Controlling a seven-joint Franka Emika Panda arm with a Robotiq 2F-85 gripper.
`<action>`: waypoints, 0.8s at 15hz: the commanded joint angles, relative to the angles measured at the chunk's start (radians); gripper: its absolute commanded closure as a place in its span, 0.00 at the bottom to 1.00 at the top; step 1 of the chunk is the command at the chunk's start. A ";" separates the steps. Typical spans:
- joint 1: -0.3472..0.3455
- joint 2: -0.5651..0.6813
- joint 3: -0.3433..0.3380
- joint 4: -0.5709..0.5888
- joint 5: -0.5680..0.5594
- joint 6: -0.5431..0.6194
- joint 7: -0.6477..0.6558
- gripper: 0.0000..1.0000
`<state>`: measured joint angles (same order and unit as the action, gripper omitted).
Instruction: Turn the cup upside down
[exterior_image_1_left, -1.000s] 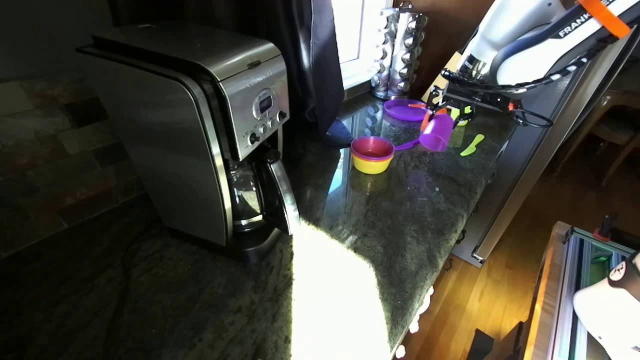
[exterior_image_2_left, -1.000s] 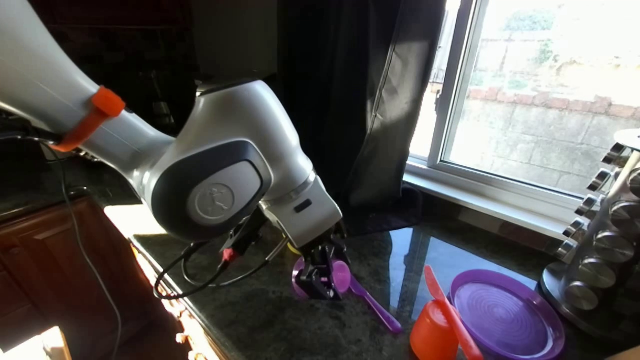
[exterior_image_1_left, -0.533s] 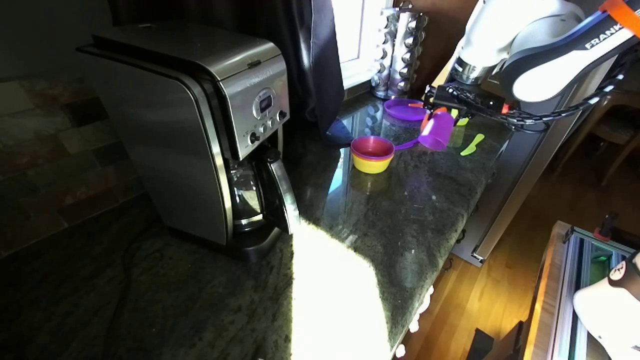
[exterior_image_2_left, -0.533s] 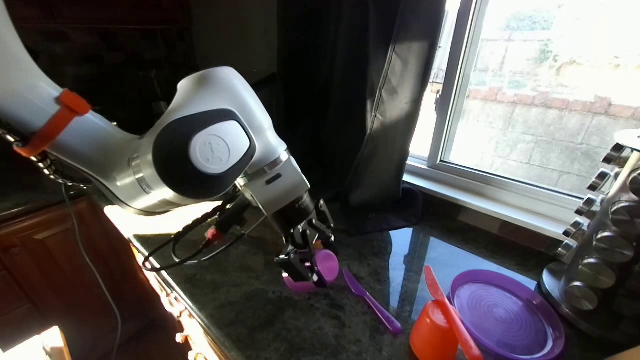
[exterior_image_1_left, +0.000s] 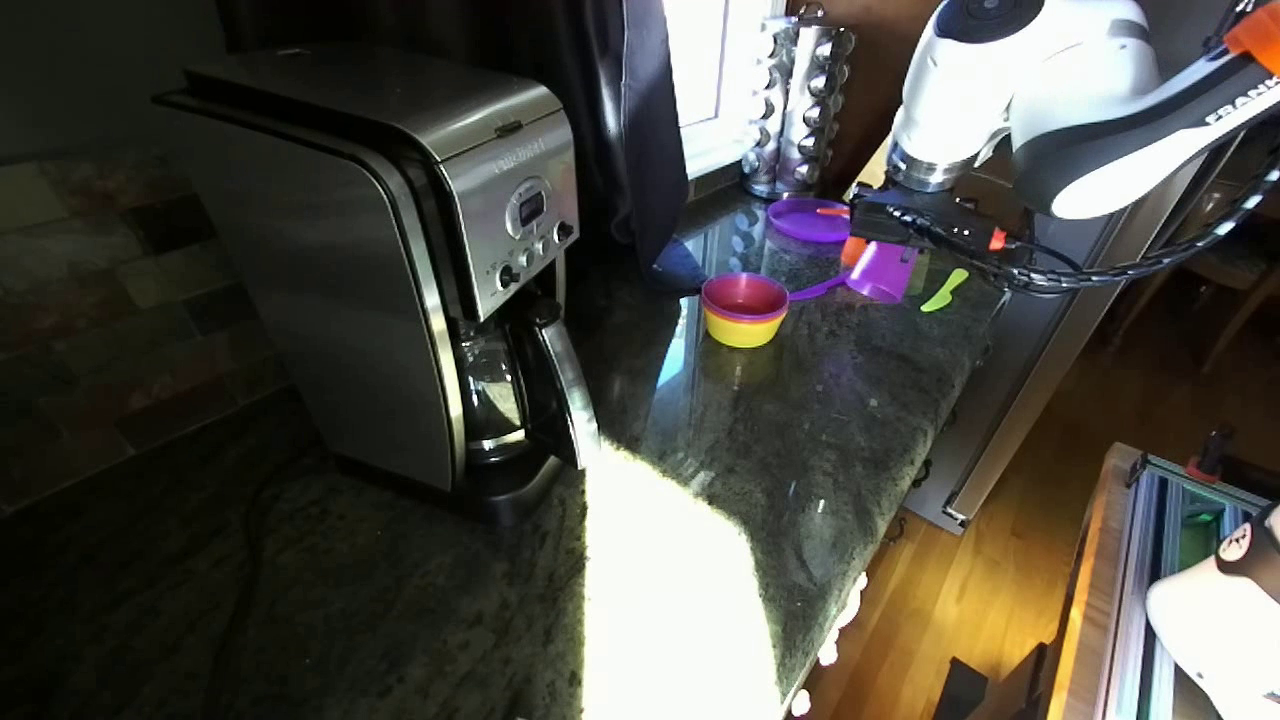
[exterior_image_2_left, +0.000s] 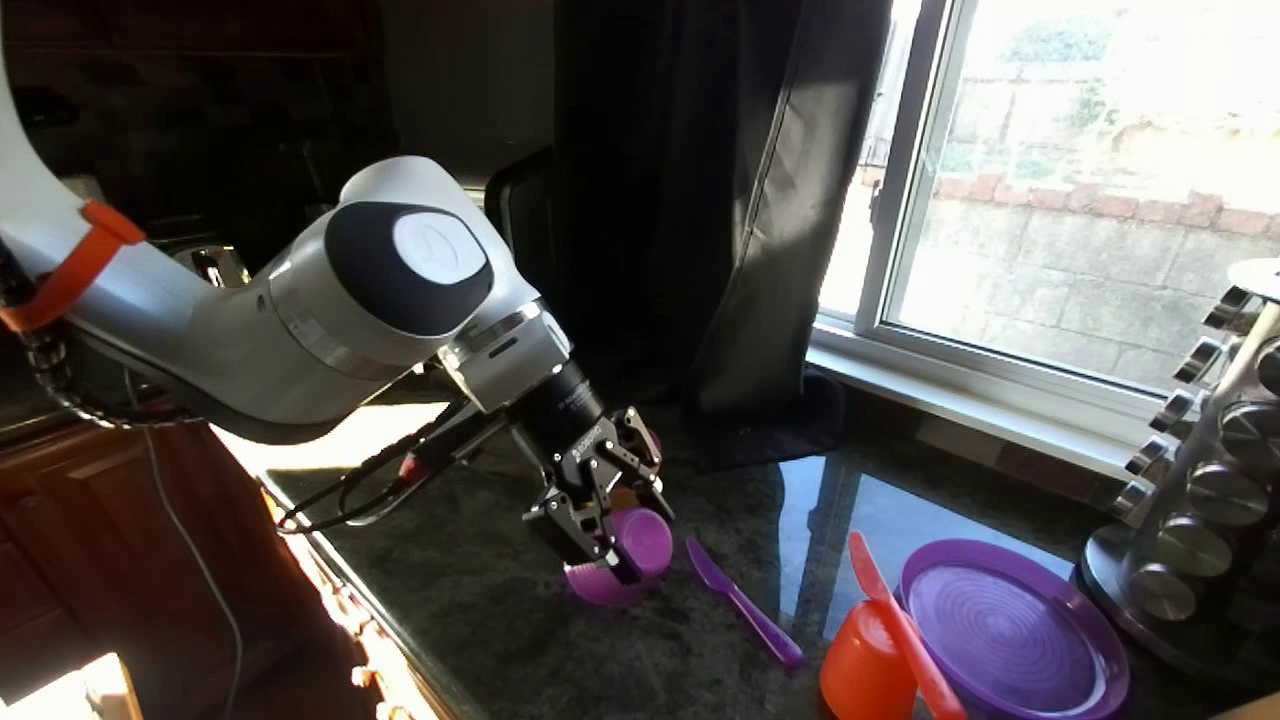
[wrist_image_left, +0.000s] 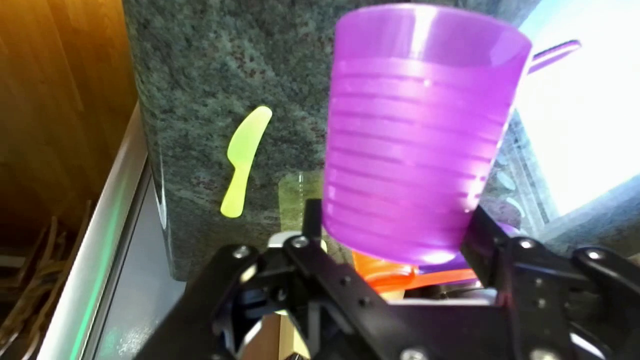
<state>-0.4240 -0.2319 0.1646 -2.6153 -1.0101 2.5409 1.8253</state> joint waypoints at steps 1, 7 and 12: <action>0.096 0.029 -0.068 0.018 -0.130 -0.081 0.162 0.58; 0.194 0.100 -0.146 0.051 -0.252 -0.147 0.278 0.58; 0.238 0.155 -0.191 0.077 -0.322 -0.153 0.340 0.58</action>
<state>-0.2283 -0.1204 0.0079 -2.5635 -1.2769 2.4139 2.0959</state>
